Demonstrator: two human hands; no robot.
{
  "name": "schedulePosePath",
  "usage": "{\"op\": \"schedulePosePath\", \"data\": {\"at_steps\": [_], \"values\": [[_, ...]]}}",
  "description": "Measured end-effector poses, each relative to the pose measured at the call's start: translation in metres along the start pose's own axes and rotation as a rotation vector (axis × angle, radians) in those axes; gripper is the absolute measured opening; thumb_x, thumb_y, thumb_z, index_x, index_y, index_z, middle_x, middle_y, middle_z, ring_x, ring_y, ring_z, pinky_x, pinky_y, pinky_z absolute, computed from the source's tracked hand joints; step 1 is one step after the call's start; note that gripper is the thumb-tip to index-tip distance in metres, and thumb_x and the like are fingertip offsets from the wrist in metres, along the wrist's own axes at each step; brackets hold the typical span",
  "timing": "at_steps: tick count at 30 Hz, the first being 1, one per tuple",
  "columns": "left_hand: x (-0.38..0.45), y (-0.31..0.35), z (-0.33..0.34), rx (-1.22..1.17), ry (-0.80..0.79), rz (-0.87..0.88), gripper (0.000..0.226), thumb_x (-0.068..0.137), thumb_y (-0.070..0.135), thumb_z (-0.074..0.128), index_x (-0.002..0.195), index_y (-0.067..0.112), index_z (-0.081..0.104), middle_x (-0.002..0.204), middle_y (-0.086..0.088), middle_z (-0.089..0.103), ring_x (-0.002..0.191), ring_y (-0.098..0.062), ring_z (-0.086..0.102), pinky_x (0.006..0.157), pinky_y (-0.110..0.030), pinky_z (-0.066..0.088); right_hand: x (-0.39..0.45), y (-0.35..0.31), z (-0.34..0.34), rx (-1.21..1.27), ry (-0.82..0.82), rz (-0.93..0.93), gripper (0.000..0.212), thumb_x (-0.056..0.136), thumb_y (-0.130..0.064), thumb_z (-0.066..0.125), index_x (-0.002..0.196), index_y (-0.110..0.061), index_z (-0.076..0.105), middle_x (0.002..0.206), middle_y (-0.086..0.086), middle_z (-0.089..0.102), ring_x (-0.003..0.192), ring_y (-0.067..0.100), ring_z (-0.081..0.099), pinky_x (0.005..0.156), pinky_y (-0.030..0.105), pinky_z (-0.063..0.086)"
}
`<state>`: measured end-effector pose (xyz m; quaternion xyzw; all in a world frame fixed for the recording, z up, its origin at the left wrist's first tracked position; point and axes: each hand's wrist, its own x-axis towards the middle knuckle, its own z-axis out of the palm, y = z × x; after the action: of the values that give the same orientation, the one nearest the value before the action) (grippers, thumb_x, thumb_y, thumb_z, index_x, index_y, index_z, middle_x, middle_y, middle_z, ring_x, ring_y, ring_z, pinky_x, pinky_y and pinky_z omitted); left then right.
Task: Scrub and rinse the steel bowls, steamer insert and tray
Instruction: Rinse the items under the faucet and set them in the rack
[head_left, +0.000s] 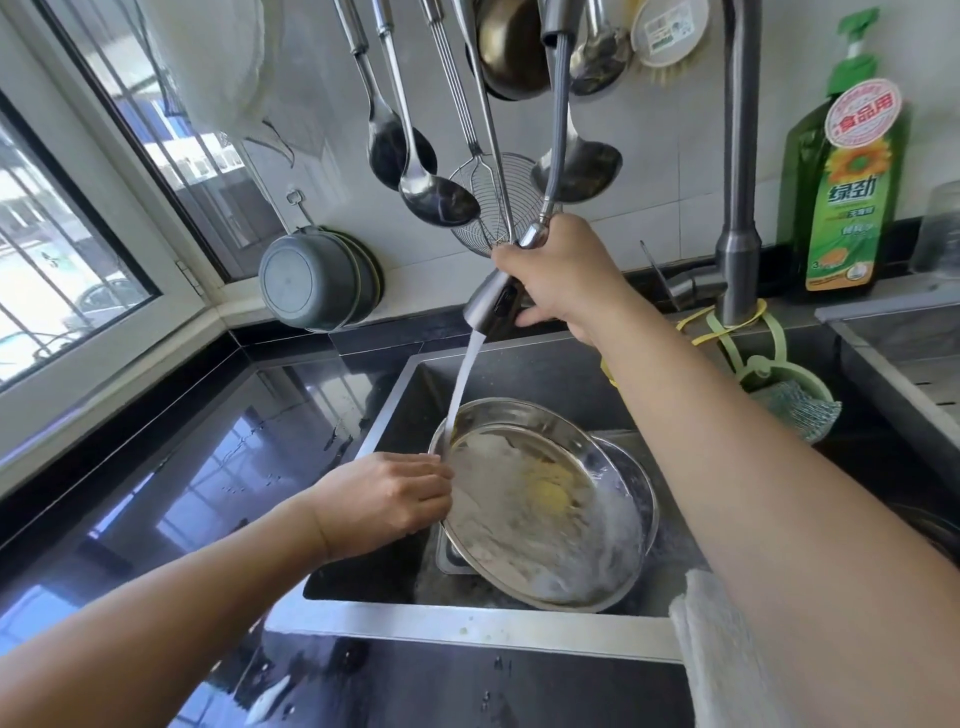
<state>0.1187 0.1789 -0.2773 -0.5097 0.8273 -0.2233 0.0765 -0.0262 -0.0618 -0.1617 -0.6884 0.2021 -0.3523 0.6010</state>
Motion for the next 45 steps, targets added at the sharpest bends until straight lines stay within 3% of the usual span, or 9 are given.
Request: {"op": "schedulePosePath", "data": {"at_steps": [4, 8, 12, 18, 21, 24, 34, 39, 45], "values": [[0.001, 0.000, -0.004, 0.004, -0.018, 0.019, 0.020, 0.108, 0.012, 0.055, 0.101, 0.009, 0.074, 0.110, -0.008, 0.074, 0.113, -0.025, 0.069, 0.110, -0.037, 0.050, 0.005, 0.008, -0.004, -0.107, 0.094, -0.053, 0.025, 0.088, -0.026, 0.072, 0.099, -0.009, 0.057, 0.101, 0.009, 0.064, 0.088, 0.025, 0.069, 0.057, 0.043, 0.063], [0.005, 0.000, -0.011, 0.002, -0.029, 0.017, 0.023, 0.109, 0.011, 0.052, 0.095, 0.010, 0.069, 0.100, -0.007, 0.071, 0.102, -0.026, 0.069, 0.105, -0.037, 0.052, 0.009, 0.013, -0.013, -0.308, 0.158, -0.123, 0.028, 0.088, -0.037, 0.071, 0.098, -0.017, 0.054, 0.097, 0.003, 0.064, 0.088, 0.022, 0.066, 0.074, 0.042, 0.060], [0.005, -0.007, -0.020, 0.023, -0.075, -0.011, 0.026, 0.110, 0.011, 0.048, 0.090, 0.011, 0.064, 0.090, -0.006, 0.063, 0.087, -0.027, 0.061, 0.089, -0.039, 0.056, 0.008, 0.012, -0.024, -0.580, 0.211, -0.158, 0.030, 0.094, -0.036, 0.066, 0.110, -0.012, 0.056, 0.098, 0.003, 0.061, 0.084, 0.023, 0.056, 0.071, 0.031, 0.042], [0.001, -0.019, -0.040, 0.108, -0.072, 0.003, 0.027, 0.109, 0.008, 0.049, 0.085, 0.012, 0.060, 0.084, -0.004, 0.057, 0.078, -0.025, 0.054, 0.082, -0.039, 0.055, 0.003, 0.003, -0.039, -0.741, 0.157, -0.113, 0.033, 0.093, -0.031, 0.065, 0.116, -0.010, 0.055, 0.101, 0.007, 0.058, 0.086, 0.028, 0.056, 0.072, 0.034, 0.044], [-0.002, -0.021, -0.046, 0.137, -0.088, -0.005, 0.024, 0.108, 0.007, 0.048, 0.087, 0.013, 0.058, 0.086, -0.004, 0.057, 0.077, -0.025, 0.054, 0.080, -0.039, 0.056, -0.002, -0.007, -0.043, -0.698, 0.055, -0.030, 0.026, 0.088, -0.027, 0.065, 0.105, -0.009, 0.057, 0.095, 0.011, 0.064, 0.074, 0.032, 0.069, 0.067, 0.044, 0.062], [-0.002, -0.012, -0.044, 0.156, -0.054, 0.007, 0.016, 0.102, 0.005, 0.057, 0.091, 0.015, 0.052, 0.089, -0.003, 0.052, 0.072, -0.021, 0.051, 0.069, -0.033, 0.054, -0.007, -0.016, -0.047, -0.640, -0.064, 0.036, 0.022, 0.087, -0.026, 0.066, 0.097, -0.008, 0.058, 0.090, 0.015, 0.066, 0.062, 0.036, 0.073, 0.063, 0.049, 0.063], [0.000, 0.006, -0.005, 0.150, -0.142, -0.001, 0.017, 0.101, 0.008, 0.054, 0.112, 0.018, 0.061, 0.110, -0.004, 0.063, 0.092, -0.021, 0.060, 0.080, -0.036, 0.059, -0.016, -0.026, -0.035, -0.255, -0.293, 0.063, 0.022, 0.092, -0.015, 0.069, 0.105, 0.002, 0.064, 0.105, 0.026, 0.069, 0.090, 0.034, 0.073, 0.063, 0.050, 0.063], [-0.001, 0.008, -0.007, 0.134, -0.070, 0.000, 0.018, 0.095, 0.008, 0.068, 0.104, 0.019, 0.056, 0.101, -0.003, 0.060, 0.093, -0.021, 0.050, 0.082, -0.033, 0.057, -0.013, -0.021, -0.012, -0.062, -0.251, 0.044, 0.018, 0.092, -0.013, 0.069, 0.102, 0.001, 0.062, 0.096, 0.020, 0.067, 0.086, 0.031, 0.073, 0.060, 0.047, 0.062], [0.005, 0.012, -0.008, 0.119, -0.031, 0.024, 0.012, 0.101, 0.009, 0.061, 0.099, 0.018, 0.055, 0.095, -0.002, 0.056, 0.083, -0.021, 0.051, 0.079, -0.032, 0.053, -0.003, -0.007, 0.005, 0.031, -0.093, 0.001, 0.017, 0.091, -0.017, 0.069, 0.096, -0.004, 0.059, 0.094, 0.012, 0.062, 0.090, 0.029, 0.070, 0.058, 0.044, 0.063]]}}
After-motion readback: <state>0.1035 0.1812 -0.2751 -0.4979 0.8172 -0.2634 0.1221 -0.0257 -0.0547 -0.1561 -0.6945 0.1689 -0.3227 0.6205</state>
